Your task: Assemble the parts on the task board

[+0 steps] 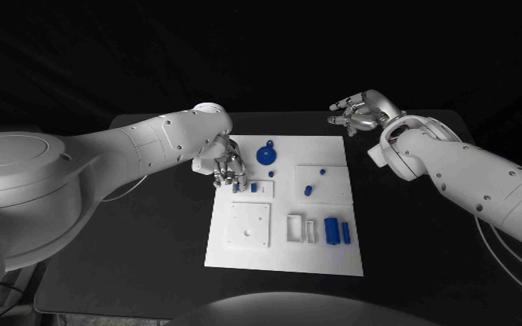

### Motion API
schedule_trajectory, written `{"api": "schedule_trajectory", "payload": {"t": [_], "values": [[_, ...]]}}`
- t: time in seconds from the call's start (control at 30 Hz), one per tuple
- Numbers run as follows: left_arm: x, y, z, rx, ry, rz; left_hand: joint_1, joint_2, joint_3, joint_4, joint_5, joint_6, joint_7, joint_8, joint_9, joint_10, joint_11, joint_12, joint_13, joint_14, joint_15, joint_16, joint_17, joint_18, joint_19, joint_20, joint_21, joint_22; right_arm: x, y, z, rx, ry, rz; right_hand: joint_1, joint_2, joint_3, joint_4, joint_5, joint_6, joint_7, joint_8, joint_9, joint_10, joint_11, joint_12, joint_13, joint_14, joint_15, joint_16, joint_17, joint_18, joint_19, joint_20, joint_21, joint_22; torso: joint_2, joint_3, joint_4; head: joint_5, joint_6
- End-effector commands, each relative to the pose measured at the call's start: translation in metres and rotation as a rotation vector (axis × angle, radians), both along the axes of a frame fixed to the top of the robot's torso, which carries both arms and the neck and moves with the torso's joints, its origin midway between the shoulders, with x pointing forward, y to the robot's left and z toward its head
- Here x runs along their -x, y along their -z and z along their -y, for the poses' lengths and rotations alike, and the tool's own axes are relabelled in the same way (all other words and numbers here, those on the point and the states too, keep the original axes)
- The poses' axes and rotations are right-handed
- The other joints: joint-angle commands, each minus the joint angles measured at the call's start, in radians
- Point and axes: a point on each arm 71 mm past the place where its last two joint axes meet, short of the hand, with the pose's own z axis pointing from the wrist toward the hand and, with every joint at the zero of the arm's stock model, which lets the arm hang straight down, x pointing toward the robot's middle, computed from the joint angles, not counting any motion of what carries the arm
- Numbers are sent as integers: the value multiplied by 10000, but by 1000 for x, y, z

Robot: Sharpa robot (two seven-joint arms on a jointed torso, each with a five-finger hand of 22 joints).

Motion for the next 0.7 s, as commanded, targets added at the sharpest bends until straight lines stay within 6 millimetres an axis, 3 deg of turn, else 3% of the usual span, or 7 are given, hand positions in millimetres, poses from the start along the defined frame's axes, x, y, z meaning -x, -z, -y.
{"api": "schedule_trajectory", "payload": {"t": [0.03,0.7], "values": [[-2,2,0,-448,208,454,48,110,681,-650,-79,905,-859,-41,16,115,-68,-54,16,71,-9,-47,-3,-83,47,-41,35,176,0,0,-1,50,-84,-23,-95,13,10,-61,37,-24,66,-34,-6,-62,-3,-25,-15,-60,-5,13,-5,94,33,1,7,162,3,9,-6,11,11],[2,7,1,-267,221,-27,170,105,599,-648,-197,945,-846,-154,-64,133,-64,-71,44,92,2,-36,57,-89,54,-31,18,183,0,0,-2,48,-108,-33,-95,13,10,-61,37,-24,66,-34,-6,-62,-3,-25,-15,-60,-5,13,-5,94,33,1,7,162,7,5,-11,-1,28]]}}
